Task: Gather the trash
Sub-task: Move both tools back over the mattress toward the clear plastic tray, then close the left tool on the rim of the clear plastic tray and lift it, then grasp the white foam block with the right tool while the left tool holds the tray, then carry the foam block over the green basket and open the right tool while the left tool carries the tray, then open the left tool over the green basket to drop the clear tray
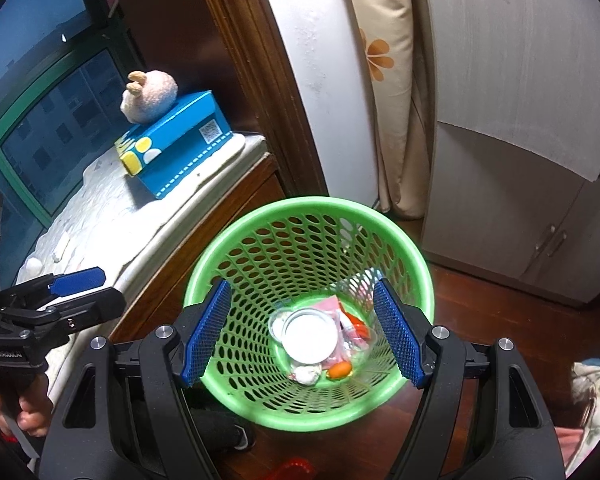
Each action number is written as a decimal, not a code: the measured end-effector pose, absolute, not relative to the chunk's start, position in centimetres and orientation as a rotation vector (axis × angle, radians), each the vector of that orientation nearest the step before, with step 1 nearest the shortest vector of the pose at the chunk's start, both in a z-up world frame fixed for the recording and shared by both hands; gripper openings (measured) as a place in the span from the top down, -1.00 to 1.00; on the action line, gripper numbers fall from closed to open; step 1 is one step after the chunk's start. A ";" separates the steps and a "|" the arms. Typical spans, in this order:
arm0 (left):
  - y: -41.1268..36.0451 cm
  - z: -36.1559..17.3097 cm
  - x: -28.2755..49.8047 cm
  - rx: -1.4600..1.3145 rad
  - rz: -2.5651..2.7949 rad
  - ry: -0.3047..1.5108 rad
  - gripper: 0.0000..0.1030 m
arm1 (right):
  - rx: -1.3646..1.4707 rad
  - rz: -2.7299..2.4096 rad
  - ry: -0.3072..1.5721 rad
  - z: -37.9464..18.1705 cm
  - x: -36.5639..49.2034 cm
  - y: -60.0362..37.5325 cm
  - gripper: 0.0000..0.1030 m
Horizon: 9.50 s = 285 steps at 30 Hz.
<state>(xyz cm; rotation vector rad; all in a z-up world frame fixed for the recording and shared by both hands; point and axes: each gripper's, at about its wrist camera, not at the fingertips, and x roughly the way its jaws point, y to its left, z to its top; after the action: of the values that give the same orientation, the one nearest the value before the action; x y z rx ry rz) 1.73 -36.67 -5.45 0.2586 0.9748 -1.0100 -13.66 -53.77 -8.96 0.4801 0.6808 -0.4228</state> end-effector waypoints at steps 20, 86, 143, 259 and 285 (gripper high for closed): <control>-15.5 -3.8 9.7 0.118 -0.508 0.903 -0.74 | 0.347 -0.187 0.700 -5.9 -5.3 -44.5 -0.46; -1.3 -7.5 18.6 0.175 -0.527 0.882 -0.50 | 0.053 0.265 0.851 -7.0 15.8 -22.6 -0.50; 1.5 -5.7 19.8 0.164 -0.543 0.791 -0.74 | 0.044 0.308 0.895 -8.3 20.7 -20.3 -0.50; -41.9 -9.4 0.5 0.386 -1.080 1.035 -0.77 | 0.607 -0.450 0.732 -11.1 -14.9 -57.3 -0.58; -27.6 -5.5 5.6 0.259 -0.782 0.925 -0.82 | 0.473 -0.238 0.754 -8.8 -8.3 -49.1 -0.58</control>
<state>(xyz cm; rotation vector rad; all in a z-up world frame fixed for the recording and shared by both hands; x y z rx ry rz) 5.61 -27.56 -5.49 0.2590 0.9248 -0.7824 -8.31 -49.06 -8.79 0.4727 0.7543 -0.2383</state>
